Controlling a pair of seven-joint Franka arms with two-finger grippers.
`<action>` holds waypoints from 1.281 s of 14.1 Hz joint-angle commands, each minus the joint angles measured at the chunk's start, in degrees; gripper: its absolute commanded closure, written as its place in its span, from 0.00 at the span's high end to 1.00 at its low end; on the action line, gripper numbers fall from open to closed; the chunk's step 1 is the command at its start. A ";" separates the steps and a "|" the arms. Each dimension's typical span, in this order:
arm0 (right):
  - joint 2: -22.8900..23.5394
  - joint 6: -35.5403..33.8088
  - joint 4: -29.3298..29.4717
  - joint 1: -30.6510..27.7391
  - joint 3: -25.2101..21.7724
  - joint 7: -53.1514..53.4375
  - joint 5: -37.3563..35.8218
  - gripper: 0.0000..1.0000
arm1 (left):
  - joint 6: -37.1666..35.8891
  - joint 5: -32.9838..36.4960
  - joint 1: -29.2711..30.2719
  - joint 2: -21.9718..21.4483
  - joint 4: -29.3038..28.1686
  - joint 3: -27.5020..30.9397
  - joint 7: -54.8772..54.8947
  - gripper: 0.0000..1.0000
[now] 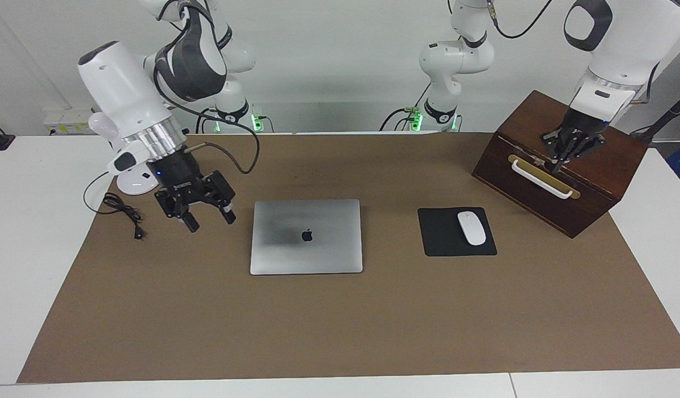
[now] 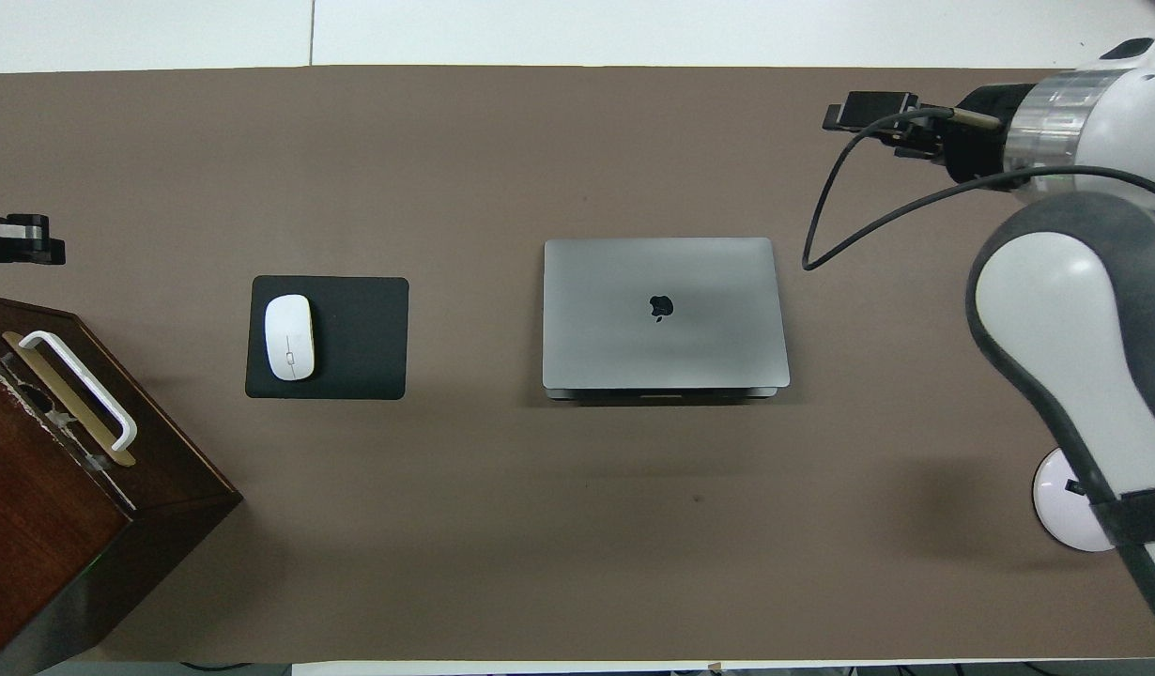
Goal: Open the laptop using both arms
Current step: 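Reach the right gripper to the laptop's front edge while the left gripper advances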
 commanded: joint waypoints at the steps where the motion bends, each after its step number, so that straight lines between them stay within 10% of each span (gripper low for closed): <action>1: -2.06 1.43 -3.49 0.08 2.06 9.64 2.16 1.00 | 3.52 0.07 -0.35 -1.42 -4.24 -0.59 1.38 0.00; 8: -8.56 1.25 -16.31 4.99 4.62 29.88 2.25 1.00 | 19.84 -0.55 -7.91 -8.53 -21.71 -0.94 1.39 0.00; 18: -13.40 2.12 -29.50 7.81 4.62 31.04 5.15 1.00 | 49.91 -1.69 -17.83 -18.21 -46.68 -0.86 1.48 0.00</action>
